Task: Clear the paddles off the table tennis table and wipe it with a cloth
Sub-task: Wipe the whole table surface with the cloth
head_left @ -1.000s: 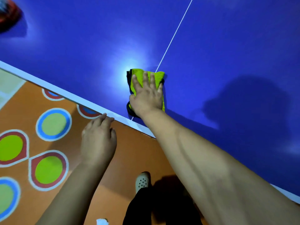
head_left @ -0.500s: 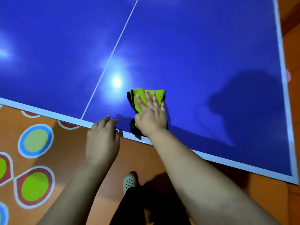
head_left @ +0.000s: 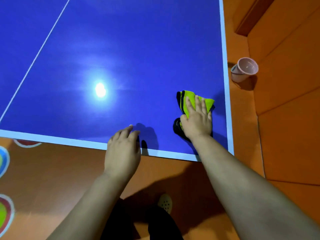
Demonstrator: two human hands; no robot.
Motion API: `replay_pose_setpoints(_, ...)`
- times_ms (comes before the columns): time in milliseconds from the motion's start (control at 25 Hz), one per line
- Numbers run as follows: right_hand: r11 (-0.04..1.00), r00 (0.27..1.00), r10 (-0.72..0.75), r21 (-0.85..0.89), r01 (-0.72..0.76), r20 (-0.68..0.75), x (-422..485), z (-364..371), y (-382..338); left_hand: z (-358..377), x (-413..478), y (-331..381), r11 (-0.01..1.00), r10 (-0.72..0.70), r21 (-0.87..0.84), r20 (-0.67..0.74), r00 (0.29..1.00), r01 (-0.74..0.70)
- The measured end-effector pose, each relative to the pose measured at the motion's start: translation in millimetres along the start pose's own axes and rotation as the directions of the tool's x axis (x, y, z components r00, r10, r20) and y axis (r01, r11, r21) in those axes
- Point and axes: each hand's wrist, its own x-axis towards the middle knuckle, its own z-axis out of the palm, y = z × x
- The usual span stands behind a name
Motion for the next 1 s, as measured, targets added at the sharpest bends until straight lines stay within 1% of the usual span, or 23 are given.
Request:
replay_pose_setpoints(120,0.995,0.995,0.094,0.026,-0.093,-0.041,-14,-7,44,7,-8,18,1.0,0.025,-0.005,0.024,0.999,-0.025)
replay_pose_setpoints(240,0.97,0.97,0.24,0.045,-0.238,-0.032,-40,-4,54,3,-14,9,1.0,0.013,-0.007,0.035,0.999,-0.013)
replay_pose_setpoints(360,0.935,0.936,0.353,0.049,-0.352,-0.018,-65,4,22,-12,-21,-26,0.999,-0.032,-0.028,0.024,0.999,0.032)
replay_pose_setpoints(440,0.93,0.931,0.365,0.04,-0.365,0.01,-77,11,-21,-26,-28,-59,0.996,-0.084,-0.024,0.023,0.996,0.084)
replay_pose_setpoints(560,0.96,0.96,0.279,0.007,-0.279,0.028,-83,24,-99,-47,-41,-111,0.986,-0.167,-0.02,0.01,0.986,0.167)
replay_pose_setpoints(680,0.99,0.99,0.136,0.02,-0.136,0.032,-82,42,-198,-72,-58,-171,0.97,-0.244,-0.028,-0.021,0.97,0.243)
replay_pose_setpoints(760,0.999,0.998,0.036,0.014,-0.037,0.054,-81,55,-264,-86,-69,-210,0.954,-0.298,-0.035,-0.042,0.954,0.297)
replay_pose_setpoints(880,0.994,0.99,-0.112,0.021,0.11,0.09,-80,72,-352,-97,-82,-256,0.929,-0.368,-0.053,-0.056,0.928,0.365)
replay_pose_setpoints(1000,0.963,0.952,-0.269,0.021,0.269,0.143,-85,91,-435,-103,-95,-297,0.904,-0.425,-0.076,-0.078,0.902,0.42)
